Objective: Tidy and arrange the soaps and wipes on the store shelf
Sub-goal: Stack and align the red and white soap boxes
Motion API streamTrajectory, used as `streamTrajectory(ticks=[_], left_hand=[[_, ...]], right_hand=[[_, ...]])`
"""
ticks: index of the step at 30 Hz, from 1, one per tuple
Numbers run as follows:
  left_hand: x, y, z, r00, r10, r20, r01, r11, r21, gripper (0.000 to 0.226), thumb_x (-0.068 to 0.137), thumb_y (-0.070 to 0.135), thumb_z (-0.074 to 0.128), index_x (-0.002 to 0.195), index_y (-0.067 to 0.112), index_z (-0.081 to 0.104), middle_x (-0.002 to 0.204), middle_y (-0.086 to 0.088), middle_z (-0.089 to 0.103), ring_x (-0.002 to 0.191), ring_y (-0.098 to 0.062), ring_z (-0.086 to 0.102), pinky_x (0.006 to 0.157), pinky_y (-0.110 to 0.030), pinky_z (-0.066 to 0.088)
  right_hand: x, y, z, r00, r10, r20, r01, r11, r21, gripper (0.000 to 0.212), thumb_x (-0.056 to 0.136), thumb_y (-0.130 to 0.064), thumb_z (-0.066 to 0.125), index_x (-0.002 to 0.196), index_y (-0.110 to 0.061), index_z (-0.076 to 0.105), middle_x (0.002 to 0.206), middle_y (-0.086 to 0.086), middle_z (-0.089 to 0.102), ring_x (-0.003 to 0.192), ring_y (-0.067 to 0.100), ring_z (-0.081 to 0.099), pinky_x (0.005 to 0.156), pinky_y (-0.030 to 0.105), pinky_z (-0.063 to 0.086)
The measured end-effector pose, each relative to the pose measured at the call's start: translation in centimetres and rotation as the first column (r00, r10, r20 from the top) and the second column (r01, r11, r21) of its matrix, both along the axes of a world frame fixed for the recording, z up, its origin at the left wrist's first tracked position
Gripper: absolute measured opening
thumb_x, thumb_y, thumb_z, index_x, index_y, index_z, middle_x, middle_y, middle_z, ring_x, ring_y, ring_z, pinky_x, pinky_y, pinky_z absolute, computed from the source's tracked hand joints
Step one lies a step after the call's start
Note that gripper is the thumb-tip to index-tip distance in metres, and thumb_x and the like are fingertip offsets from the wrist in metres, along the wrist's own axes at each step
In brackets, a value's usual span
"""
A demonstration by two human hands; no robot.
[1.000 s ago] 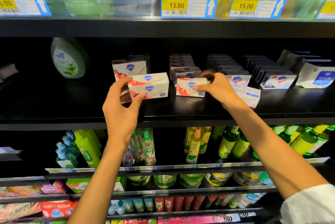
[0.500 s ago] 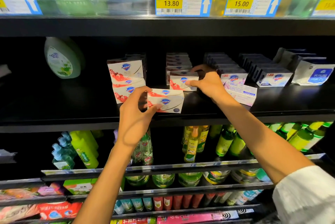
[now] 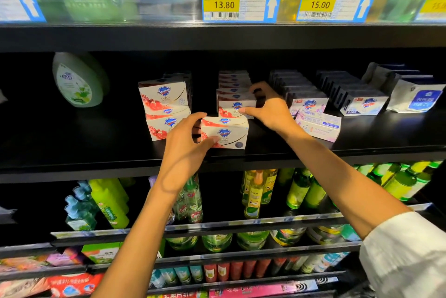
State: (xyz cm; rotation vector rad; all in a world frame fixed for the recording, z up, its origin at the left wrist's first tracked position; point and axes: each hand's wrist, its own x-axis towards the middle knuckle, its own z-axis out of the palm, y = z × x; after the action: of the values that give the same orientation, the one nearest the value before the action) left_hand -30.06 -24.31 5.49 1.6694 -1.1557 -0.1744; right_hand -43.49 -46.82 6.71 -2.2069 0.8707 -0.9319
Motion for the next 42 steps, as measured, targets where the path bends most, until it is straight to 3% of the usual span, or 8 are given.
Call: streamTrajectory(ticks=[8,16,20,23,26,30,35,42], left_hand=[[0.0,-1.5,0.6,0.999,0.021,-0.041,-0.022,0.999,-0.031,0.051,0.086,0.014,0.083,0.131,0.021,0.061,0.117,0.008,0.068,0.098,0.009,0.061,0.073,-0.001,0.047],[0.4,-5.5,3.7,0.996,0.084,-0.002,-0.084,0.987,-0.138,0.049,0.088,0.021,0.083,0.132,0.015,0.062,0.117,0.003,0.072,0.102,-0.009,0.069,0.076,-0.005,0.052],[2.0,-10.0,4.6,0.993,0.106,0.045,-0.103,0.991,-0.082,0.038,0.086,0.016,0.083,0.121,0.016,0.068,0.115,-0.001,0.075,0.102,-0.013,0.071,0.075,-0.012,0.054],[3.3,-13.5,5.4,0.977,0.132,0.168,-0.126,0.991,-0.048,0.039,0.087,0.019,0.082,0.123,0.014,0.068,0.121,-0.008,0.074,0.111,-0.025,0.070,0.093,-0.033,0.058],[4.3,-16.4,5.9,0.977,0.135,0.168,-0.145,0.988,0.054,0.047,0.086,0.027,0.084,0.127,0.013,0.065,0.126,-0.010,0.072,0.120,-0.025,0.066,0.103,-0.037,0.053],[5.9,-19.2,5.4,0.981,0.142,0.136,-0.150,0.987,0.051,0.048,0.083,0.026,0.085,0.124,0.014,0.064,0.132,-0.011,0.067,0.130,-0.031,0.059,0.107,-0.046,0.052],[6.5,-21.6,5.9,0.976,0.157,0.153,-0.168,0.983,0.068,0.046,0.090,0.016,0.079,0.132,0.010,0.060,0.138,-0.011,0.063,0.134,-0.026,0.056,0.109,-0.032,0.048],[8.2,-24.8,6.5,0.981,0.148,0.122,-0.165,0.975,0.145,0.051,0.090,0.018,0.079,0.137,0.012,0.058,0.143,-0.010,0.060,0.135,-0.028,0.056,0.108,-0.035,0.049]], right_hand=[[-1.4,0.6,-0.2,0.992,-0.093,-0.085,0.102,0.990,0.102,0.057,0.088,-0.029,0.083,0.136,-0.012,0.059,0.125,0.008,0.071,0.113,0.024,0.068,0.095,0.039,0.058],[-5.8,3.8,-1.0,0.952,-0.038,-0.302,-0.004,0.991,-0.137,0.045,0.097,-0.046,0.068,0.136,-0.024,0.063,0.133,-0.003,0.065,0.124,0.017,0.059,0.103,0.029,0.045],[-7.3,4.7,-1.3,0.894,0.143,-0.424,-0.224,0.964,-0.146,0.067,0.091,-0.070,0.054,0.143,-0.029,0.059,0.146,-0.008,0.058,0.136,0.013,0.051,0.111,0.029,0.039],[-7.9,4.9,-1.2,0.837,0.245,-0.488,-0.324,0.942,-0.082,0.084,0.080,-0.085,0.050,0.149,-0.037,0.053,0.161,-0.014,0.041,0.150,0.007,0.032,0.121,0.033,0.030],[-8.1,4.4,-1.5,0.793,0.243,-0.558,-0.357,0.929,-0.103,0.100,0.069,-0.099,0.046,0.152,-0.042,0.046,0.164,-0.020,0.033,0.153,0.006,0.025,0.125,0.038,0.029],[-8.1,4.2,-1.5,0.774,0.239,-0.586,-0.375,0.919,-0.120,0.107,0.066,-0.100,0.046,0.154,-0.041,0.043,0.165,-0.022,0.030,0.154,0.007,0.022,0.125,0.039,0.028],[-8.2,4.3,-1.3,0.748,0.236,-0.621,-0.398,0.907,-0.136,0.110,0.063,-0.102,0.042,0.156,-0.043,0.038,0.165,-0.024,0.028,0.153,0.006,0.022,0.122,0.042,0.034],[-8.1,4.2,-1.3,0.754,0.223,-0.618,-0.423,0.884,-0.197,0.102,0.070,-0.096,0.047,0.155,-0.041,0.041,0.163,-0.017,0.034,0.152,0.009,0.028,0.122,0.041,0.035]])
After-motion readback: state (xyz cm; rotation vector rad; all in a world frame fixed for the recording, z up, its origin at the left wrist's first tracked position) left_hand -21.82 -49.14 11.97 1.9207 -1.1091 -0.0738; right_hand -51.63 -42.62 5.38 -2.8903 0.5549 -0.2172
